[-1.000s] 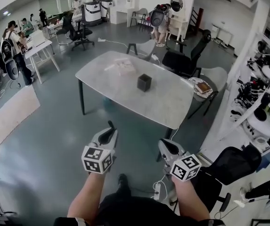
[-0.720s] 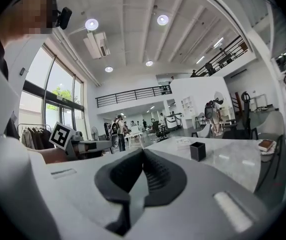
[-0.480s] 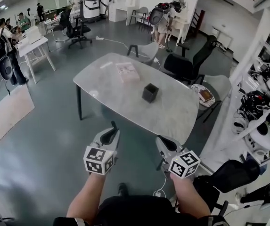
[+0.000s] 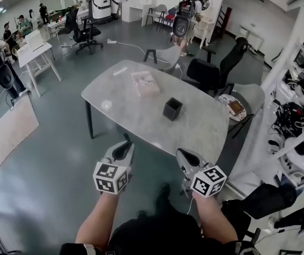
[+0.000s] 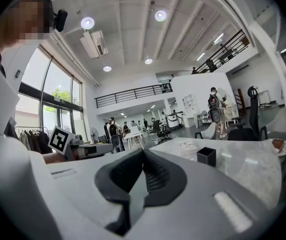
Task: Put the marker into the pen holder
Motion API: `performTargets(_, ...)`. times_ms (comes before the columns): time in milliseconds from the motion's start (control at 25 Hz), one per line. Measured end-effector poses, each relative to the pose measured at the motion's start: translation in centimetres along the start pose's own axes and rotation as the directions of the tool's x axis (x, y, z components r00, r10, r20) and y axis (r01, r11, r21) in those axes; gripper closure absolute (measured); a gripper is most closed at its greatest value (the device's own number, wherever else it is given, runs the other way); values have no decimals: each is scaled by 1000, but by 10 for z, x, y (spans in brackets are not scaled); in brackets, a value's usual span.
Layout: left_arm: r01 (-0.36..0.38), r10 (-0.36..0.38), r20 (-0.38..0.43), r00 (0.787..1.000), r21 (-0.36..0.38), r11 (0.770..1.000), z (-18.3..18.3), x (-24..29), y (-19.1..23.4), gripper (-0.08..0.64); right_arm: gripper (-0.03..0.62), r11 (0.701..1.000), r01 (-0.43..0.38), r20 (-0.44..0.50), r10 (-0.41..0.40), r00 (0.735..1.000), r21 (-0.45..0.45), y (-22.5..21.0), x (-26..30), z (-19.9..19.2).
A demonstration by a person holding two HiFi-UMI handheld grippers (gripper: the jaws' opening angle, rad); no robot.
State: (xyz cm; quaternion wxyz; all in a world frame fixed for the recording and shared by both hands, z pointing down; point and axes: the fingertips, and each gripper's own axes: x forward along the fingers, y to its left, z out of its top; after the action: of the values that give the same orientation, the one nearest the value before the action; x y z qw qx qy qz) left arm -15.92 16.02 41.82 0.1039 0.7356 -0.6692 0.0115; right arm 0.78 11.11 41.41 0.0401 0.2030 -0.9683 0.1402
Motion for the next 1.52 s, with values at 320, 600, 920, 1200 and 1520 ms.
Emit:
performTargets(320,0,0,-30,1000,2,1000,3,88,21,514,589,999,-10,5,9,1000,44,-81,53,9)
performTargets(600,-20,19,-55,998,-7,1000,28,192,43,514,589,996,-41,-19,42,999,76,-170,118,39)
performTargets(920,-25,24,-57,998,-14,1000,46,294,47,514,589,994,-74,-23,76,997,79,-255,162,67)
performTargets(1200,-8,6,-59,998,-35,999,47,326,66,514,589,996,-43,-48,47,998,77,-281,180,71)
performTargets(1520,85,-88,-50,995,-44,995,57,354,104,514,589,995,68,-45,-64,997,73,-296,217,84)
